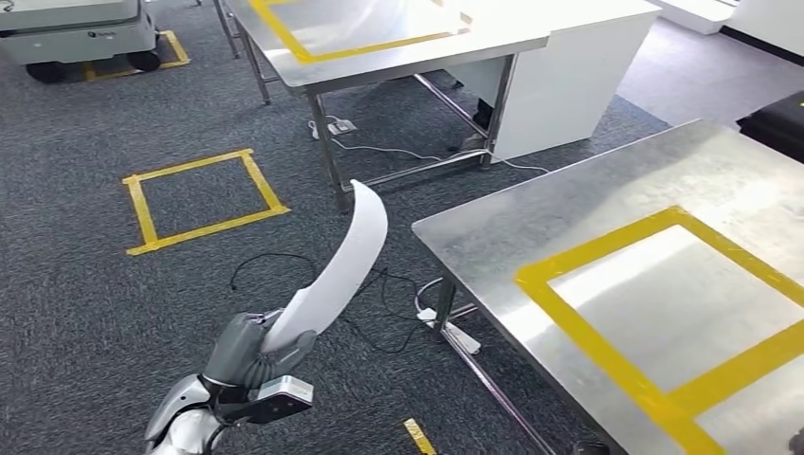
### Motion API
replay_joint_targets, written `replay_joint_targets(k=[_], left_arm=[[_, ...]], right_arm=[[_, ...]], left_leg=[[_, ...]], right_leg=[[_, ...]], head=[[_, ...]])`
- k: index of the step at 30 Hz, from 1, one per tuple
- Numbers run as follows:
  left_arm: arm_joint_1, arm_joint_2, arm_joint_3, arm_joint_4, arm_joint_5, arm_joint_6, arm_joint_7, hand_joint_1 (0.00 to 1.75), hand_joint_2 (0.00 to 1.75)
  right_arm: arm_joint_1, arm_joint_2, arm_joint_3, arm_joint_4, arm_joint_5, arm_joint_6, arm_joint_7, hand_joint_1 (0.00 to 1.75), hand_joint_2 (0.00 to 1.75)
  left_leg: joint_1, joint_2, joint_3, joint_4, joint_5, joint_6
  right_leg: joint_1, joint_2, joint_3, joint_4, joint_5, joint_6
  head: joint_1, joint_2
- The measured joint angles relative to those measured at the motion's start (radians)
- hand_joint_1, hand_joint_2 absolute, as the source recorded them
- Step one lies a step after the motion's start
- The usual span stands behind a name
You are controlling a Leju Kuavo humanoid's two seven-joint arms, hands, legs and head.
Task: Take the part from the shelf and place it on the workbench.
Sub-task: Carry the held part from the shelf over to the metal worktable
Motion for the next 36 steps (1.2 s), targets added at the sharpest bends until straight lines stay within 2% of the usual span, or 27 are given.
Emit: replay_joint_targets(k=[1,2,3,5,6,8,9,10,12,14,15,16,17,18,20,22,24,26,28,29,30,31,32,33,34,35,36], left_arm=[[-0.005,0.001,0.006,0.012,-0.002,0.000,0.000,1.75,1.75],[-0.010,0.001,0.011,0.021,-0.004,0.000,0.000,1.75,1.75],[-0.016,0.002,0.016,0.029,-0.006,0.000,-0.001,1.75,1.75],[-0.026,0.003,0.025,0.039,-0.008,0.000,-0.001,1.75,1.75],[-0.030,0.003,0.028,0.044,-0.008,0.000,-0.002,1.75,1.75],[-0.035,0.004,0.030,0.050,-0.008,0.000,-0.002,1.75,1.75],[-0.037,0.004,0.031,0.053,-0.008,0.000,-0.002,1.75,1.75],[-0.039,0.005,0.031,0.055,-0.008,0.000,-0.002,1.75,1.75],[-0.041,0.006,0.034,0.059,-0.008,0.000,-0.003,1.75,1.75],[-0.040,0.008,0.039,0.065,-0.008,0.000,-0.003,1.75,1.75],[-0.040,0.008,0.041,0.068,-0.008,0.000,-0.003,1.75,1.75],[-0.040,0.009,0.042,0.071,-0.008,0.000,-0.003,1.75,1.75],[-0.040,0.009,0.043,0.074,-0.008,0.000,-0.003,1.75,1.75],[-0.041,0.009,0.044,0.075,-0.008,0.000,-0.003,1.75,1.75],[-0.042,0.010,0.045,0.076,-0.008,0.000,-0.003,1.75,1.75],[-0.043,0.010,0.047,0.077,-0.008,0.000,-0.003,1.75,1.75],[-0.044,0.009,0.047,0.078,-0.009,0.000,-0.003,1.75,1.75],[-0.046,0.007,0.048,0.078,-0.009,0.000,-0.003,1.75,1.75],[-0.045,0.007,0.049,0.080,-0.009,0.000,-0.003,1.75,1.75],[-0.045,0.007,0.050,0.081,-0.009,0.000,-0.003,1.75,1.75],[-0.044,0.007,0.051,0.083,-0.009,0.000,-0.003,1.75,1.75],[-0.044,0.007,0.051,0.085,-0.009,0.000,-0.003,1.75,1.75],[-0.044,0.007,0.051,0.086,-0.009,0.000,-0.003,1.75,1.75],[-0.046,0.007,0.052,0.089,-0.010,0.000,-0.004,1.75,1.75],[-0.047,0.007,0.052,0.091,-0.010,0.000,-0.004,1.75,1.75],[-0.050,0.007,0.053,0.093,-0.010,0.001,-0.004,1.75,1.75],[-0.053,0.007,0.054,0.096,-0.011,0.003,-0.005,1.75,1.75]], right_arm=[[0.001,-0.001,0.001,0.000,0.002,0.000,0.000,0.00,0.00],[0.003,-0.003,0.001,0.000,0.003,0.001,0.001,0.00,0.00],[0.003,-0.005,0.002,0.000,0.004,0.001,0.001,0.00,0.00],[0.000,-0.007,0.005,0.000,0.005,0.002,0.001,0.00,0.00],[-0.002,-0.008,0.006,0.000,0.006,0.002,0.001,0.00,0.00],[-0.002,-0.009,0.007,0.000,0.006,0.002,0.002,0.00,0.00],[-0.001,-0.010,0.007,0.000,0.006,0.002,0.002,0.00,0.00],[-0.001,-0.010,0.007,0.000,0.006,0.002,0.002,0.00,0.00],[-0.004,-0.010,0.008,0.000,0.006,0.002,0.002,0.00,0.00],[-0.006,-0.010,0.010,0.000,0.006,0.002,0.002,0.00,0.00],[-0.005,-0.010,0.010,0.000,0.006,0.002,0.002,0.00,0.00],[-0.003,-0.010,0.011,0.000,0.006,0.002,0.002,0.00,0.00],[-0.002,-0.010,0.012,0.000,0.006,0.002,0.002,0.00,0.00],[-0.002,-0.010,0.013,0.000,0.006,0.002,0.002,0.00,0.00],[-0.004,-0.010,0.015,0.001,0.006,0.002,0.002,0.00,0.00],[-0.004,-0.010,0.016,0.001,0.006,0.002,0.002,0.00,0.00],[0.000,-0.010,0.016,0.001,0.006,0.002,0.002,0.00,0.00],[0.004,-0.011,0.016,0.001,0.006,0.002,0.002,0.00,0.00],[0.002,-0.012,0.016,0.001,0.006,0.002,0.002,0.00,0.00],[0.000,-0.012,0.016,0.001,0.006,0.002,0.002,0.00,0.00],[0.000,-0.012,0.016,0.001,0.006,0.002,0.002,0.00,0.00],[0.001,-0.012,0.016,0.001,0.006,0.002,0.003,0.00,0.00],[0.003,-0.012,0.016,0.001,0.007,0.002,0.003,0.00,0.00],[0.004,-0.013,0.016,0.001,0.007,0.002,0.003,0.00,0.00],[0.004,-0.014,0.016,0.001,0.008,0.002,0.004,0.00,0.00],[0.002,-0.014,0.016,0.001,0.009,0.002,0.005,0.00,0.00],[0.000,-0.015,0.016,0.001,0.010,0.002,0.006,0.00,0.00]], left_leg=[[-0.001,0.012,-0.001,0.000,0.000,0.000],[-0.001,0.023,-0.001,0.001,0.000,-0.001],[-0.002,0.032,0.000,0.003,-0.001,-0.002],[-0.008,0.049,0.000,0.009,-0.005,-0.010],[-0.011,0.056,0.000,0.013,-0.006,-0.014],[-0.013,0.071,0.000,0.016,-0.007,-0.021],[-0.011,0.068,-0.001,0.020,-0.012,-0.025],[-0.008,0.054,-0.006,0.034,-0.026,-0.031],[0.000,0.009,-0.042,0.121,-0.086,-0.044],[0.005,-0.015,-0.102,0.258,-0.150,-0.050],[0.007,-0.019,-0.123,0.302,-0.161,-0.051],[0.007,-0.020,-0.126,0.310,-0.152,-0.050],[0.008,-0.024,-0.111,0.277,-0.123,-0.048],[0.008,-0.035,-0.080,0.214,-0.083,-0.044],[0.010,-0.075,-0.019,0.086,-0.027,-0.033],[0.010,-0.095,0.003,0.033,-0.020,-0.026],[0.011,-0.078,0.003,0.020,-0.019,-0.019],[0.014,-0.057,0.003,0.010,-0.011,-0.010],[0.012,-0.033,0.001,0.007,-0.008,-0.004],[0.010,-0.020,0.000,0.007,-0.008,-0.003],[0.008,-0.007,-0.001,0.007,-0.008,-0.003],[0.007,0.005,-0.001,0.008,-0.008,-0.003],[0.006,0.015,-0.001,0.008,-0.008,-0.003],[0.005,0.024,0.000,0.008,-0.009,-0.004],[0.004,0.033,0.002,0.008,-0.010,-0.006],[0.000,0.041,0.002,0.011,-0.012,-0.009],[-0.004,0.048,0.002,0.013,-0.014,-0.013]], right_leg=[[-0.001,-0.004,0.009,-0.006,0.010,0.002],[-0.001,-0.011,0.039,-0.052,0.036,0.004],[-0.001,-0.028,0.084,-0.124,0.065,0.004],[0.003,-0.063,0.156,-0.244,0.097,-0.004],[0.005,-0.072,0.172,-0.271,0.100,-0.011],[0.007,-0.057,0.171,-0.275,0.102,-0.023],[0.005,-0.048,0.170,-0.276,0.105,-0.029],[0.003,-0.038,0.168,-0.278,0.108,-0.034],[-0.001,-0.018,0.164,-0.279,0.115,-0.045],[-0.001,0.004,0.158,-0.278,0.118,-0.049],[0.000,0.016,0.156,-0.278,0.120,-0.050],[0.000,0.027,0.155,-0.278,0.121,-0.050],[0.000,0.039,0.154,-0.277,0.122,-0.049],[-0.001,0.051,0.155,-0.277,0.123,-0.048],[0.001,0.074,0.152,-0.275,0.126,-0.042],[0.000,0.092,0.141,-0.273,0.132,-0.031],[-0.002,0.100,0.130,-0.274,0.136,-0.018],[0.000,0.064,0.108,-0.242,0.111,-0.008],[0.001,0.014,0.055,-0.130,0.047,-0.002],[0.000,0.004,0.024,-0.060,0.015,0.001],[-0.001,0.000,0.003,-0.008,-0.003,0.003],[-0.001,-0.003,-0.001,0.010,-0.003,0.005],[-0.001,-0.006,0.016,-0.012,0.015,0.005],[0.000,-0.014,0.052,-0.071,0.045,0.004],[0.001,-0.033,0.095,-0.146,0.072,0.002],[0.004,-0.050,0.135,-0.213,0.091,-0.003],[0.006,-0.063,0.160,-0.258,0.100,-0.008]], head=[[0.000,0.000],[0.000,0.000],[0.000,0.000],[0.000,0.000],[-0.002,0.000],[-0.005,0.000],[-0.005,0.000],[-0.006,0.000],[-0.010,0.000],[-0.012,0.000],[-0.013,0.000],[-0.013,0.000],[-0.013,0.000],[-0.013,0.000],[-0.012,0.000],[-0.012,0.000],[-0.013,0.000],[-0.009,0.000],[-0.004,0.000],[-0.002,0.000],[-0.002,0.000],[-0.002,0.000],[-0.001,0.000],[-0.002,0.000],[-0.001,0.000],[-0.001,0.000],[-0.001,0.000]])
